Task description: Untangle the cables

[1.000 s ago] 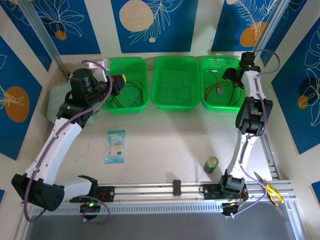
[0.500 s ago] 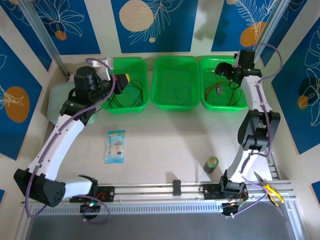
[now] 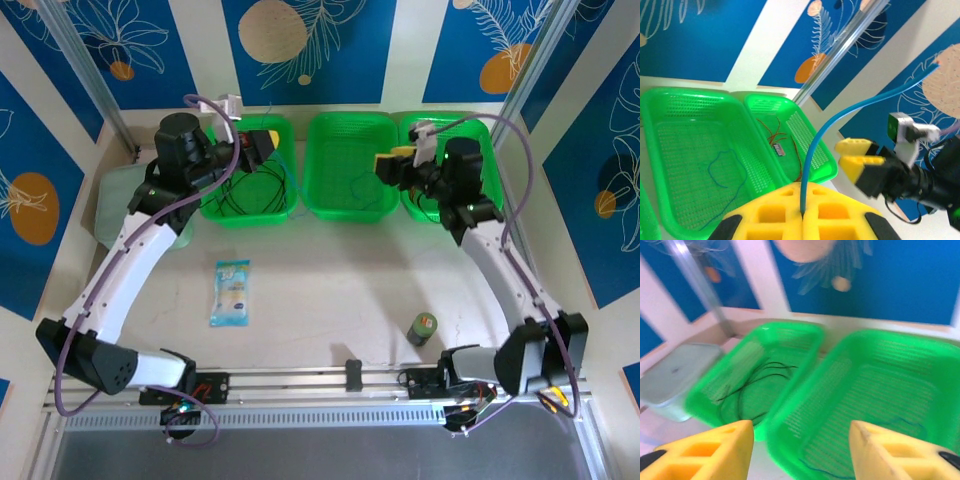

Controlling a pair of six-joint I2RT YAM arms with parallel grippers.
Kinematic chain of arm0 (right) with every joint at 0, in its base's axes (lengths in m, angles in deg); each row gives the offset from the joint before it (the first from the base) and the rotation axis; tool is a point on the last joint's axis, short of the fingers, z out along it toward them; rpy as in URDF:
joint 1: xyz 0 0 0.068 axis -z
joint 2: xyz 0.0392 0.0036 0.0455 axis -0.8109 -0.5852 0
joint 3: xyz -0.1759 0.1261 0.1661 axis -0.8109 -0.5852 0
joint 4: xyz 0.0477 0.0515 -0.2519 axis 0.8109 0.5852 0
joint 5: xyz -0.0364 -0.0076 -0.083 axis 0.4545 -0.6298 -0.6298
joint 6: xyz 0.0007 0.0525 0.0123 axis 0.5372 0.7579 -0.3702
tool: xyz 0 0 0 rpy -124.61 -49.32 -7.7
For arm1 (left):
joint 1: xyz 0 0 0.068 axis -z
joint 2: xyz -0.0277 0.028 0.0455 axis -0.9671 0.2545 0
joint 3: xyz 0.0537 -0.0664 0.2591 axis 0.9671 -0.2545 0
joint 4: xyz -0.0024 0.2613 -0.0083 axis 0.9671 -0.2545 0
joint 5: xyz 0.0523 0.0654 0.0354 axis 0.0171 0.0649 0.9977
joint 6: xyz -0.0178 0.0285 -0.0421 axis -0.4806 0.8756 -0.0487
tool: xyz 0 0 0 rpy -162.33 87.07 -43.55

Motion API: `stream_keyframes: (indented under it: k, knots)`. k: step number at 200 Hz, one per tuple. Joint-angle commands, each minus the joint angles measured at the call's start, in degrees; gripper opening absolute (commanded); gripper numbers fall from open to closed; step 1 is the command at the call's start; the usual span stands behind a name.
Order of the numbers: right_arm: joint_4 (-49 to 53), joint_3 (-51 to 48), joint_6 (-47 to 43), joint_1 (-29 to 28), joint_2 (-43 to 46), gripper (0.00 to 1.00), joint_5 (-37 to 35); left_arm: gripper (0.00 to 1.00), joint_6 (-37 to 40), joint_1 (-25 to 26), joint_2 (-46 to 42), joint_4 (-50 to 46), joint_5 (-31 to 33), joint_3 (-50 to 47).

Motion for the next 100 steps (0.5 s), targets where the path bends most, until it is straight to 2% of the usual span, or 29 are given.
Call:
stream_keyframes:
  k: [1,26,44,57,84,100]
  knots:
    - [-13.27,-3.88,-5.47,-3.29,5.01,0.44,5.18,0.0,-1.35,0.94,0.67,2.94,-2.89,3.1]
    - [-10.78,-2.82,-11.76,-8.69,6.67,0.4,7.02,0.0,-2.08,1.43,1.24,4.31,-4.12,3.6]
    - [-9.25,-1.92,-15.2,-11.71,7.18,0.37,8.48,0.0,-2.19,1.69,1.76,7.48,-9.05,3.75]
    - [-8.97,-1.25,-15.83,-13.05,7.47,0.34,9.29,0.0,-2.79,1.84,2.22,11.12,-14.4,3.56]
    - [-8.87,0.28,-15.72,-14.75,7.93,0.31,10.27,0.0,-2.9,2.24,2.23,13.1,-17.6,3.44]
    - [-8.87,1.21,-15.3,-15.38,8.05,0.31,9.31,0.0,-2.37,2.47,1.73,17.71,-20.19,1.71]
